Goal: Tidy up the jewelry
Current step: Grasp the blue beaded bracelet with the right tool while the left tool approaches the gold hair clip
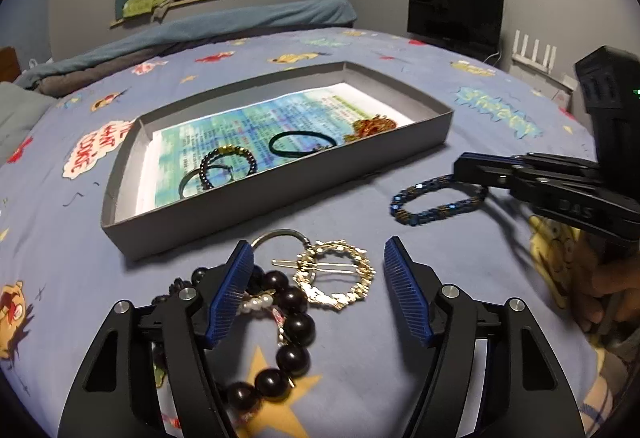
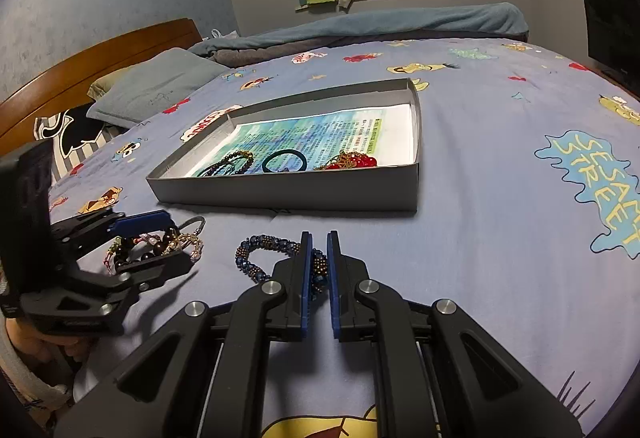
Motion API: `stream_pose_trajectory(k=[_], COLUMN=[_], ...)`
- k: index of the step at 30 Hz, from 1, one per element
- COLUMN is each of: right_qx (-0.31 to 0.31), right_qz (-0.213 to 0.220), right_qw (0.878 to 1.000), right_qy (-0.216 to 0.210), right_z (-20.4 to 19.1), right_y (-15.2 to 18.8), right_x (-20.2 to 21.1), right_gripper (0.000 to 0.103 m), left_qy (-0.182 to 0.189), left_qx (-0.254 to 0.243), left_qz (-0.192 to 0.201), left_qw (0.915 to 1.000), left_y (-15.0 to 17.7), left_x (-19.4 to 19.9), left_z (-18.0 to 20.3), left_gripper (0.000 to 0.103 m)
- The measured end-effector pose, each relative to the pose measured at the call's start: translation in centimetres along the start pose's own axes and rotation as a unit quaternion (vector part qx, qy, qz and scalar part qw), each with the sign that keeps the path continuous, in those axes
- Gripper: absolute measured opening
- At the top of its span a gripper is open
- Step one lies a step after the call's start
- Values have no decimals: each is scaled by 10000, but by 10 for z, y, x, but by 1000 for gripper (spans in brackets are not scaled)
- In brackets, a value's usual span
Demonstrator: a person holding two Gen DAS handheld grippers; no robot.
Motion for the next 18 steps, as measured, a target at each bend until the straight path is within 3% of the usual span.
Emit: stream_pose_trajectory(k=[4, 5, 18], right_qx=[-28, -30, -60], right_qz=[-6, -8, 14], right_qw=[10000, 10000, 10000], right_qy=[-14, -14, -50], right_z=[1, 1, 1], right_y=[0, 0, 0], right_x=[0, 0, 0], right_gripper=[7, 7, 8], left_qy=[145, 295, 521], left_qx=[116, 214, 266], left_qz=[-70, -70, 430], left_qw=[9998, 9993, 9974], left_y=[3, 4, -7], left_x=[-5, -4, 16], left_z=[-2, -3, 5], left_gripper=[63, 54, 53])
Point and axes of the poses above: each gripper's, at about its wrist camera, not at the fingertips, and x roughly against the way its jaws point, z to its right, y to its underside, the point moved 9 cm from there along -x, roughly the way its jaws point, and after that the axes turned 10 degrees about z, right-handed, at the moved point
